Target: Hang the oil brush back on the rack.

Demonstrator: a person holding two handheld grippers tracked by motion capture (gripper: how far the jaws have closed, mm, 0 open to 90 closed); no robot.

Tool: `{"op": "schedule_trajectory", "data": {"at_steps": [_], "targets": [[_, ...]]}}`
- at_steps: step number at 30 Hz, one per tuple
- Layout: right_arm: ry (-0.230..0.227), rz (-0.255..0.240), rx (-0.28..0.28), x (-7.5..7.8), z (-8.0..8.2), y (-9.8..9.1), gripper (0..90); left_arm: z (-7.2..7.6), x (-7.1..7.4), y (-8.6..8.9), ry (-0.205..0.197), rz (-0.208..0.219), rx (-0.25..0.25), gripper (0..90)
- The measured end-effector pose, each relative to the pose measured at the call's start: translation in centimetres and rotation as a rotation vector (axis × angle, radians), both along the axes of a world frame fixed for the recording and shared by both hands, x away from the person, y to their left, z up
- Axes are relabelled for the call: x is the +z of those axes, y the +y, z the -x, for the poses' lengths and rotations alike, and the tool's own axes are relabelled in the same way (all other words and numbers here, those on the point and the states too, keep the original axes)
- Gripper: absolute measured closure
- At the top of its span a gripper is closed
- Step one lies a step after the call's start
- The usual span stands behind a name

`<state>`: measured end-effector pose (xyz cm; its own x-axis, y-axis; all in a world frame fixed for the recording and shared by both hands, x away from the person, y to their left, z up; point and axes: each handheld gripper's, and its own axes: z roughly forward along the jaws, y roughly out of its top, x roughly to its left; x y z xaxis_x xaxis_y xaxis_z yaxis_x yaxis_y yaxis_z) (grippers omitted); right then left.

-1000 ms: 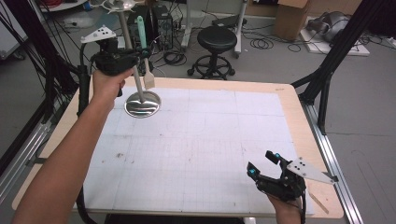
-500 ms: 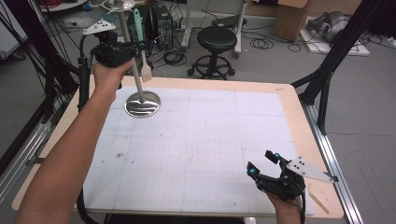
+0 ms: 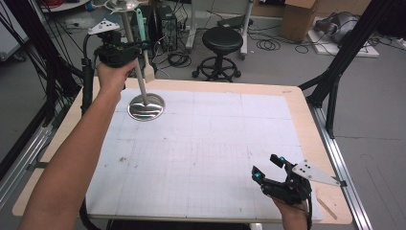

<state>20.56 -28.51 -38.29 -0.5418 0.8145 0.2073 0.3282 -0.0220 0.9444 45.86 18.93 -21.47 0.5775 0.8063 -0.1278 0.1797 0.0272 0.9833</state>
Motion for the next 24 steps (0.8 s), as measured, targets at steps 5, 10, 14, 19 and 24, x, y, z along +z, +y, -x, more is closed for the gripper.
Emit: {"op": "schedule_trajectory", "data": {"at_steps": [5, 10, 14, 19, 24], "targets": [[-0.003, 0.000, -0.004, 0.0, 0.0, -0.1, 15.6, -0.2, -0.2, 0.0, 0.008, 0.002, 0.011, 84.1], [0.000, 0.002, -0.003, 0.0, 0.0, -0.1, 15.6, -0.4, -0.2, 0.2, 0.010, 0.008, 0.030, 84.1], [-0.001, -0.001, -0.005, 0.0, 0.1, -0.2, 15.6, -0.4, -0.4, 0.2, 0.022, 0.001, 0.031, 84.0], [-0.002, 0.001, -0.008, 0.0, 0.2, -0.3, 15.6, -0.3, -0.4, 0.3, 0.030, 0.010, -0.001, 82.6], [-0.001, 0.004, -0.019, 0.0, 0.4, -0.5, 15.6, 0.7, -1.0, 0.6, 0.018, -0.008, -0.005, 54.3]]}}
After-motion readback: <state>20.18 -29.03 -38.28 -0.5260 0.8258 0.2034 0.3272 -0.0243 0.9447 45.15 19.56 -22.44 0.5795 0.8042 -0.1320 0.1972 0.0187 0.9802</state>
